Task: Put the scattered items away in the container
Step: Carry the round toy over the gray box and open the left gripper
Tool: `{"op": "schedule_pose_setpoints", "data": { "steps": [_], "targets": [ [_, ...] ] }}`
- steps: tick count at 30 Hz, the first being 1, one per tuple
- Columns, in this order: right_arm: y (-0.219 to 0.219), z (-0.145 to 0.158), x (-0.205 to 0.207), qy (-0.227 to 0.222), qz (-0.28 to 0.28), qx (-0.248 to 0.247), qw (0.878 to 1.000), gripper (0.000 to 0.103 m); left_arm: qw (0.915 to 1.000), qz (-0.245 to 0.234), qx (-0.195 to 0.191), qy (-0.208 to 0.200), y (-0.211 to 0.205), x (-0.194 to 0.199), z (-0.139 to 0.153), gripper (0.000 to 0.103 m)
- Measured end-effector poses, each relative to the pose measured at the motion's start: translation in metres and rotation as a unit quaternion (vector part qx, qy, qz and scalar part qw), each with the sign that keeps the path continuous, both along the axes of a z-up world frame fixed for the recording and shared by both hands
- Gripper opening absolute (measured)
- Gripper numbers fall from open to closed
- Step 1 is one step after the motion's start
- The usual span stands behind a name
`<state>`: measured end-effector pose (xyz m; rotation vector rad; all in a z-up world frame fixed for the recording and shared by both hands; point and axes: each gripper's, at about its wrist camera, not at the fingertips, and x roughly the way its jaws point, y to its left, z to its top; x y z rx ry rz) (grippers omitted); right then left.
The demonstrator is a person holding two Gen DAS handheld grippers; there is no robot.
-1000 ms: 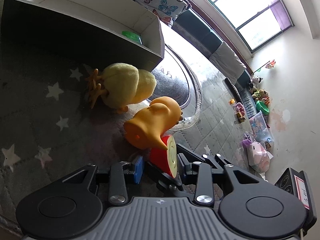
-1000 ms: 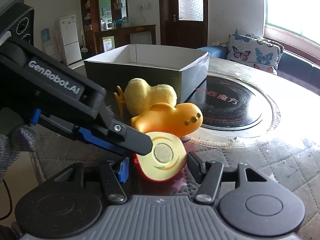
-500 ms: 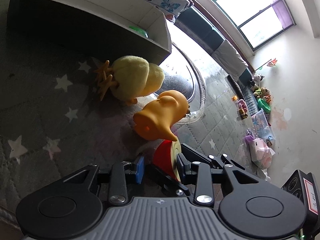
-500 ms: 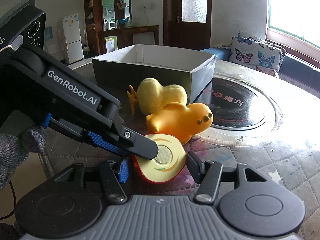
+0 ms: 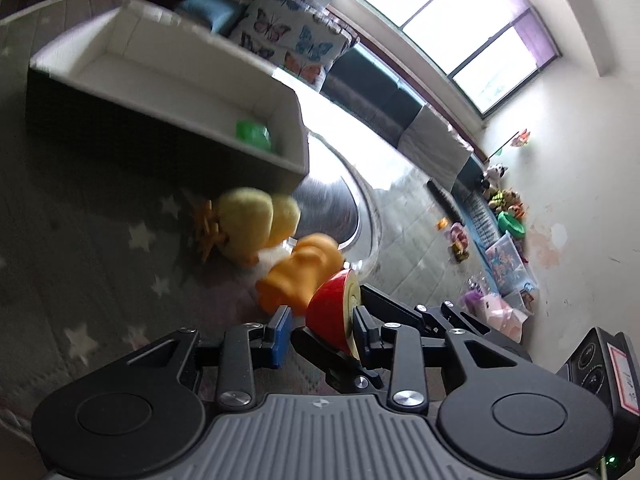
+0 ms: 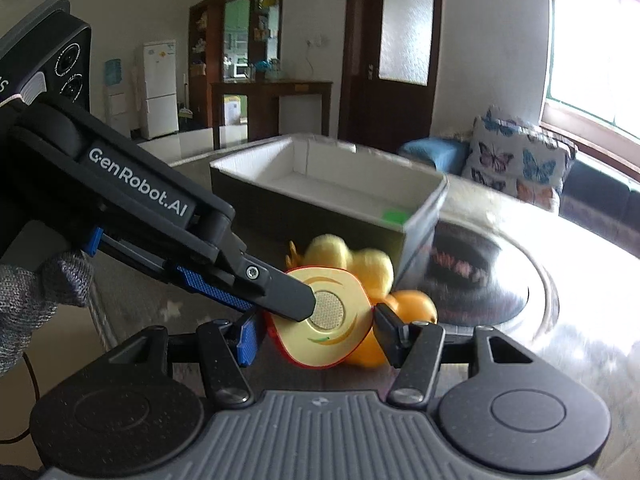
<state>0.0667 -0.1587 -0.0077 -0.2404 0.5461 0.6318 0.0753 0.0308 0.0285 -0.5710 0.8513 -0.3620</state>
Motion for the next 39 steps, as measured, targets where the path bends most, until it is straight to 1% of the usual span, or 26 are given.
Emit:
{"op": "schedule_pose_setpoints", "data": {
  "steps": [4, 10, 14, 18, 28, 30, 35, 39],
  "targets": [
    [0.013, 0.012, 0.016, -0.017, 0.009, -0.002, 1.000, 0.058, 0.9998, 0.016, -0.003, -0.014, 0.012, 0.011, 0.011, 0.036],
    [0.034, 0.026, 0.053, -0.028, 0.022, -0.001, 0.999, 0.058, 0.9990, 0.034, 0.001, -0.029, 0.030, 0.041, 0.025, 0.036],
    [0.049, 0.032, 0.084, -0.026, 0.029, -0.004, 0.999, 0.058, 0.9986, 0.043, 0.010, -0.029, 0.040, 0.069, 0.030, 0.036],
    [0.062, 0.033, 0.115, -0.018, 0.032, -0.007, 0.999, 0.058, 0.9984, 0.051, 0.013, -0.020, 0.051, 0.098, 0.028, 0.036],
    [0.080, 0.017, 0.181, 0.026, 0.035, -0.010, 0.999, 0.058, 0.9982, 0.057, 0.012, 0.014, 0.070, 0.156, 0.009, 0.036],
    [0.082, 0.014, 0.192, 0.037, 0.033, -0.010, 0.999, 0.058, 0.9981, 0.057, 0.013, 0.020, 0.073, 0.165, 0.004, 0.036],
    [0.089, 0.000, 0.219, 0.066, 0.031, -0.014, 0.997, 0.058, 0.9970, 0.062, 0.003, 0.046, 0.083, 0.191, -0.013, 0.036],
    [0.095, -0.012, 0.236, 0.095, 0.031, -0.020, 0.995, 0.058, 0.9958, 0.067, 0.002, 0.061, 0.089, 0.204, -0.024, 0.036]
  ]
}}
